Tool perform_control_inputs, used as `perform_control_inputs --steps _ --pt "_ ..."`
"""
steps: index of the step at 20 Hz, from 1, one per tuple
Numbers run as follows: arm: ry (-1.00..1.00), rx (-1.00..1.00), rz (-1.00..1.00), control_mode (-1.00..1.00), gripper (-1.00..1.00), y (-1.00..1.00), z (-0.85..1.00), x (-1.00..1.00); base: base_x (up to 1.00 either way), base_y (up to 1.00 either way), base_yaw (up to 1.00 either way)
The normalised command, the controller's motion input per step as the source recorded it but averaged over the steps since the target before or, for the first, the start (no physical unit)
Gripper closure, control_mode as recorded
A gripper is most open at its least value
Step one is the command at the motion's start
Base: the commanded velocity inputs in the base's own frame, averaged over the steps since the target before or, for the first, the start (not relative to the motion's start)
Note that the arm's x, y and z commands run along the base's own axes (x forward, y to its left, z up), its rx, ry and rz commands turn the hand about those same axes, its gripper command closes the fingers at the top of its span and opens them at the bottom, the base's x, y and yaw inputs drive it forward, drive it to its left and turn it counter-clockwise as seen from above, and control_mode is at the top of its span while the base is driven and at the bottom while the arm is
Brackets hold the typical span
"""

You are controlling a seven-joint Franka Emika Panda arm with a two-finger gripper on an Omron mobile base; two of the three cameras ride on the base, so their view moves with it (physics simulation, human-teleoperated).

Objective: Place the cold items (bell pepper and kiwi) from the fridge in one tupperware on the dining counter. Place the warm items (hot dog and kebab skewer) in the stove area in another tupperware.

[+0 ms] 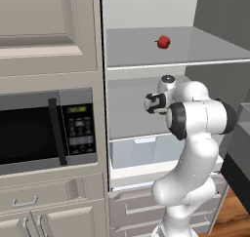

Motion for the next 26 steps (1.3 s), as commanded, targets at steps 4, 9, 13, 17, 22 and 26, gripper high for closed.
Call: perform_control_inputs --steps 4,9,13,17,22,26 --pt "0.13 -0.03 -0.04 -1.0 -1.0 -0.17 -0.68 0.0 0.0 0.0 0.0" --pt "0.13 -0.01 -0.14 -1.0 1.0 -0.25 -0.81 -0.31 0.0 0.0 0.0" --pt "0.0 0.04 -0.29 -1.0 1.0 -0.22 -0.74 -0.72 0.0 0.0 0.0" --pt "-0.08 0.32 -0.53 -1.0 1.0 0.0 -0.23 -1.0 0.0 0.0 0.0" --pt "-0.18 0.4 -0.48 -1.0 1.0 0.0 0.12 -1.0 0.0 0.0 0.0" --pt "-0.05 0.28 -0.36 -1.0 1.0 0.02 0.41 -1.0 0.0 0.0 0.0"
